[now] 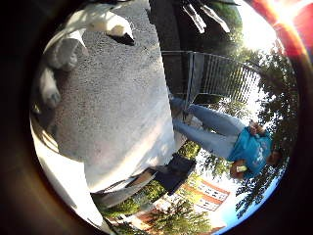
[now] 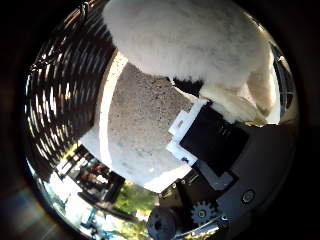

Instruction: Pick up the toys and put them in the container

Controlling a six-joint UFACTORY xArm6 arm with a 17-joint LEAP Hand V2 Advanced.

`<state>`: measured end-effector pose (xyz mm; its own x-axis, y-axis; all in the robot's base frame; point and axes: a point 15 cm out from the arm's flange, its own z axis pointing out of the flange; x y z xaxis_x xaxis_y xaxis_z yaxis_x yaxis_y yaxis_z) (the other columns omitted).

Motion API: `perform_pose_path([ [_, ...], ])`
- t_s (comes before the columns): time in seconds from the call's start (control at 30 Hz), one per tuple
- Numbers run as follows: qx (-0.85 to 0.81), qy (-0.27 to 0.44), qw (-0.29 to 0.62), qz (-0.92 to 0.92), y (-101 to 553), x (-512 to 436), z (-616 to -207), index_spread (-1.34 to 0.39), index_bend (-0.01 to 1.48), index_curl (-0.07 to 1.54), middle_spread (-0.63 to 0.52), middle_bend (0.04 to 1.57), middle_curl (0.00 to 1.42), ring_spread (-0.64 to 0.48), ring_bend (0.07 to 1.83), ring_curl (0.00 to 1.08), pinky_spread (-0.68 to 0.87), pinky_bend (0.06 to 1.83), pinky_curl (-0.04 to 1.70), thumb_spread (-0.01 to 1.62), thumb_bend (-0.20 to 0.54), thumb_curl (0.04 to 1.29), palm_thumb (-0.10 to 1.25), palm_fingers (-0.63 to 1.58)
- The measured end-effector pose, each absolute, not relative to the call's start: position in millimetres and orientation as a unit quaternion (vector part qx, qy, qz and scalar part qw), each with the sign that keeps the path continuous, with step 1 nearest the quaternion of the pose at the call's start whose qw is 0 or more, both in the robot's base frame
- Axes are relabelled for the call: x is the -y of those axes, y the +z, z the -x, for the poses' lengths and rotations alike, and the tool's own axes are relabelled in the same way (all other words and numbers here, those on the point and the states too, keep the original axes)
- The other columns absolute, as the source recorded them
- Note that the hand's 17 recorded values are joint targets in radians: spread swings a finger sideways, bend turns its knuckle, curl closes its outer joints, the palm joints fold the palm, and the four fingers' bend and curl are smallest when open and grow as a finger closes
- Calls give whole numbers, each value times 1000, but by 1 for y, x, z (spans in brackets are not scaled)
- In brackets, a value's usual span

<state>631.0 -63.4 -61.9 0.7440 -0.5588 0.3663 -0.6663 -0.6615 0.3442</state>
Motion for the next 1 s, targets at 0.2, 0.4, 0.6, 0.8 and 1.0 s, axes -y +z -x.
perform_pose_path([
  [0.2, 363, 110, 231, -896, -52, 83, -630, -700, 458, 141, -234, 1040, 900, -43, 1313, 706, 357, 1298, 648, 1005, 52, 490, 1006, 1089],
  [0.4, 390, 104, 225, -887, 1, 95, -629, -863, 643, 156, -245, 1110, 1006, -82, 1366, 759, 275, 1390, 754, 1035, 32, 580, 1055, 1008],
  [0.6, 414, 66, 195, -887, 58, 97, -595, -949, 740, 167, -249, 1137, 1062, -96, 1401, 784, 236, 1425, 806, 1056, 5, 633, 1056, 961],
  [0.8, 412, 83, 174, -891, 163, 80, -554, -1024, 829, 183, -251, 1160, 1111, -105, 1440, 805, 205, 1452, 856, 1074, -13, 686, 1040, 910],
  [1.0, 417, 34, 134, -898, 235, 25, -480, -1072, 892, 202, -251, 1181, 1143, -108, 1470, 816, 183, 1468, 893, 1078, -15, 730, 1019, 874],
])
